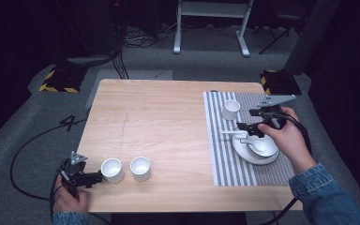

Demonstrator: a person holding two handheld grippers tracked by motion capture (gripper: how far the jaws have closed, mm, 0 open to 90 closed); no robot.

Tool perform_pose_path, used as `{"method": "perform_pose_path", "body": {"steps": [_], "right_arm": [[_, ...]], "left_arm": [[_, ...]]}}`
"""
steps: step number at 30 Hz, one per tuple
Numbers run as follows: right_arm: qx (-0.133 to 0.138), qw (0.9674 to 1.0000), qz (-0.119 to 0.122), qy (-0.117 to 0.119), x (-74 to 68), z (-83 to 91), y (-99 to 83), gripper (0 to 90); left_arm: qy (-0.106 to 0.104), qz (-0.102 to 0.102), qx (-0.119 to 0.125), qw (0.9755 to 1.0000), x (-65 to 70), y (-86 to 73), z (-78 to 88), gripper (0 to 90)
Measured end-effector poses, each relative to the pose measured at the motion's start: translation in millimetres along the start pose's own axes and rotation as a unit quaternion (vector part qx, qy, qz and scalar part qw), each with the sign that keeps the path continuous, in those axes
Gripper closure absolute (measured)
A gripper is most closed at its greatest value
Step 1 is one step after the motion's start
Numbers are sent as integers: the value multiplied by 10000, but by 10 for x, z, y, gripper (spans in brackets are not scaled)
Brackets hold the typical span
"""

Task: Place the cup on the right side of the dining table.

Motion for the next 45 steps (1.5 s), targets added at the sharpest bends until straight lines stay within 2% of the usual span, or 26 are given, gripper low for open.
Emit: {"method": "perform_pose_path", "body": {"steps": [5, 8, 9, 15, 25, 29, 33, 40, 45], "right_arm": [[56, 10000, 42, 14, -87, 124, -99, 230], [95, 9999, 118, -63, -155, 194, -219, 230], [95, 9999, 118, -63, -155, 194, -219, 230], [236, 9996, 48, -133, -263, 329, -473, 230], [171, 9998, 56, -90, -360, 414, -791, 230], [216, 9996, 194, 40, -416, 415, -920, 230], [217, 9997, 105, 8, -443, 387, -1060, 230], [117, 9997, 36, -223, -469, 296, -1293, 230], [105, 9999, -4, -119, -538, 219, -1389, 228]], "left_arm": [[0, -2, -1, 10000, 0, 0, 0, 1], [-1, -1, 0, 10000, 0, 0, 0, 1], [0, -1, 0, 10000, 0, 0, 0, 1], [0, 0, 0, 10000, 0, 0, 1, 1], [0, 0, 0, 10000, 0, 0, 1, 1], [0, 0, 1, 10000, 0, 0, 1, 1], [0, 0, 0, 10000, 0, 0, 1, 1], [-1, -2, -1, 10000, 0, 0, 1, 1], [0, -1, 0, 10000, 0, 0, 1, 1]]}}
Point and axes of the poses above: each handheld gripper's, and its own axes: z roughly backward along the jaws, y roughly out of its top, x roughly to its right, the point moved 4 cm from there along -z, roughly forward along the jaws, and after that the axes turned 8 degrees about x, right-handed, at the moved point
